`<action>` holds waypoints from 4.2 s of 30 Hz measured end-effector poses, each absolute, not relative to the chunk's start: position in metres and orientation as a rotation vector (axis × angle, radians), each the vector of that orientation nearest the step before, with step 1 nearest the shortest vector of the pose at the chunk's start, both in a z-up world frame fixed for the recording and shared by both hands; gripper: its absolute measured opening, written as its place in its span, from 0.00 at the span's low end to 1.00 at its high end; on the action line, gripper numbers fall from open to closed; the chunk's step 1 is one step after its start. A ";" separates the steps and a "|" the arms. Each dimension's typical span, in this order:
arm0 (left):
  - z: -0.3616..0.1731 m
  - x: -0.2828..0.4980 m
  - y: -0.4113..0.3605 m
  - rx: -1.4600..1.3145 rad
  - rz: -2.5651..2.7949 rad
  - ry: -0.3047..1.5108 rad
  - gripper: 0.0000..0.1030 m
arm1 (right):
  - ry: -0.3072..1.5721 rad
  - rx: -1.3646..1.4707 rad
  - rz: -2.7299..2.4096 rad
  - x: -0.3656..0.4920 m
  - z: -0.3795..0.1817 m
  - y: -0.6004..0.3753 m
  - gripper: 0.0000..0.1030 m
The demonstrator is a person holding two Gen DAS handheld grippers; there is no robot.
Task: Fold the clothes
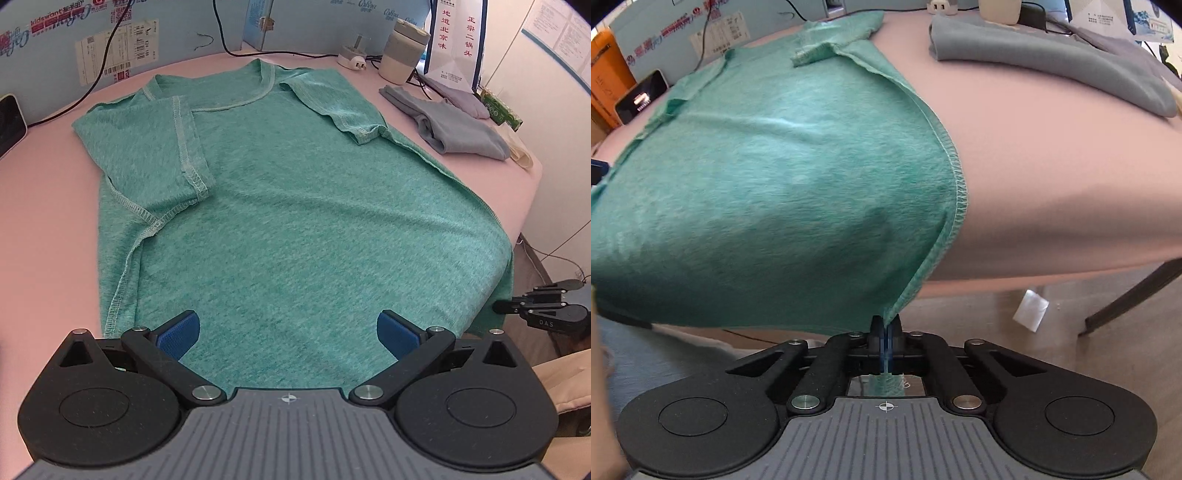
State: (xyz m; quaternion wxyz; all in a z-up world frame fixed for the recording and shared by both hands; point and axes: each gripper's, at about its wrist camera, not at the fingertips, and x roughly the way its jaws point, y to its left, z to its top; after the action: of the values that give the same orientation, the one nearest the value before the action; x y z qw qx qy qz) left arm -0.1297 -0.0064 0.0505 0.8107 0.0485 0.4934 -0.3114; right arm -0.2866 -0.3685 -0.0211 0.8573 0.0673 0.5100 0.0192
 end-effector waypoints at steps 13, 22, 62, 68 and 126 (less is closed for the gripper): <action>0.048 -0.133 0.020 -0.048 -0.575 1.023 1.00 | 0.755 0.540 0.278 -0.217 0.075 -0.355 0.02; 0.063 -0.140 0.057 -0.163 -0.370 0.981 1.00 | 0.645 0.559 0.372 -0.086 0.092 -0.346 0.02; 0.056 -0.162 0.023 -0.191 -0.375 1.027 1.00 | 0.969 0.495 0.569 -0.045 0.072 -0.320 0.04; 0.073 -0.155 0.024 -0.211 -0.337 0.963 1.00 | 0.849 0.794 0.615 -0.002 0.087 -0.319 0.04; 0.055 -0.173 -0.044 -0.243 -0.599 1.160 0.93 | 1.468 0.590 0.758 -0.062 0.018 -0.336 0.49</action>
State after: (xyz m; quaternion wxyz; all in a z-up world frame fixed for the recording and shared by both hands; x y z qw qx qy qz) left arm -0.1726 -0.0437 0.0546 0.7876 -0.1127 0.5381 -0.2782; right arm -0.0616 -0.3364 0.0183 0.6392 0.2587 0.6434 0.3324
